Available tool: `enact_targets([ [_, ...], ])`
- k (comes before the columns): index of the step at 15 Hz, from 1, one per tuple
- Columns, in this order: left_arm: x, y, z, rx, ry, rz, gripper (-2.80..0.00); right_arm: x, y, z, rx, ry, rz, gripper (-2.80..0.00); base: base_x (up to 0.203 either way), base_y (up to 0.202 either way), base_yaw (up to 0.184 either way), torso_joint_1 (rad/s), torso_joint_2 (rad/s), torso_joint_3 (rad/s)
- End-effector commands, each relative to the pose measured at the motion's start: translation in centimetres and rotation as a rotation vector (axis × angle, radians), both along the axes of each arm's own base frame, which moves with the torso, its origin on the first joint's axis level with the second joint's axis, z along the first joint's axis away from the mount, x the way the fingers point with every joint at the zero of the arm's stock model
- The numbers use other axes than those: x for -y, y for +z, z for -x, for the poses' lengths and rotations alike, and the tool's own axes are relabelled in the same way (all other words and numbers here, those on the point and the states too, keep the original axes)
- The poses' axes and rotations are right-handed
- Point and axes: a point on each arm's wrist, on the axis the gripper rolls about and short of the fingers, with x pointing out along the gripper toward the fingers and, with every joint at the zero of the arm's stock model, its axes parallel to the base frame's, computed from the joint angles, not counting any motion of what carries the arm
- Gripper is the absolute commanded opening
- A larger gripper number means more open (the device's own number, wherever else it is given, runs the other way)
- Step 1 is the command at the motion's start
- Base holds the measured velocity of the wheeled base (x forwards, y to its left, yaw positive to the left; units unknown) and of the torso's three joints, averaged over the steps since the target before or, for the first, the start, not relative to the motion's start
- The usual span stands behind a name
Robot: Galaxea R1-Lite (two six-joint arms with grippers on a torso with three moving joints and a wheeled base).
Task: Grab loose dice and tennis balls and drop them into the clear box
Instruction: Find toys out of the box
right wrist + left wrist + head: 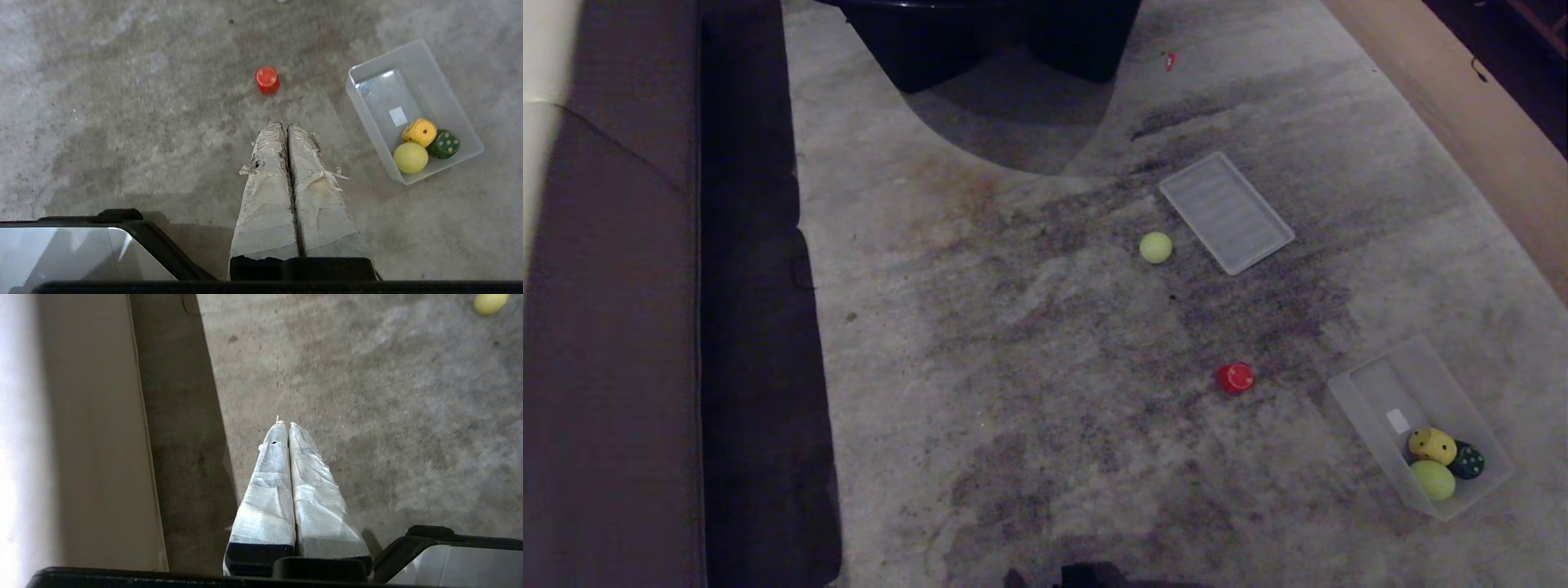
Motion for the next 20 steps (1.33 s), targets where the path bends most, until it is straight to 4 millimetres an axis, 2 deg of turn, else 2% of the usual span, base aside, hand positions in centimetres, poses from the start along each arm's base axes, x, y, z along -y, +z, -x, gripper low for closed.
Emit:
enact_targets([
  [1, 0.00, -0.04, -0.02, -0.003, 0.000, 0.001, -2.80, 0.00, -0.08, -0.02, -0.002, 0.001, 0.000, -2.80, 0.000, 0.000, 0.000, -0.002, 0.00, -0.193],
  [20, 0.00, -0.04, -0.02, -0.003, 0.000, 0.001, -2.80, 0.00, -0.08, -0.02, -0.002, 0.002, 0.000, -2.80, 0.000, 0.000, 0.000, 0.002, 0.00, -0.197],
])
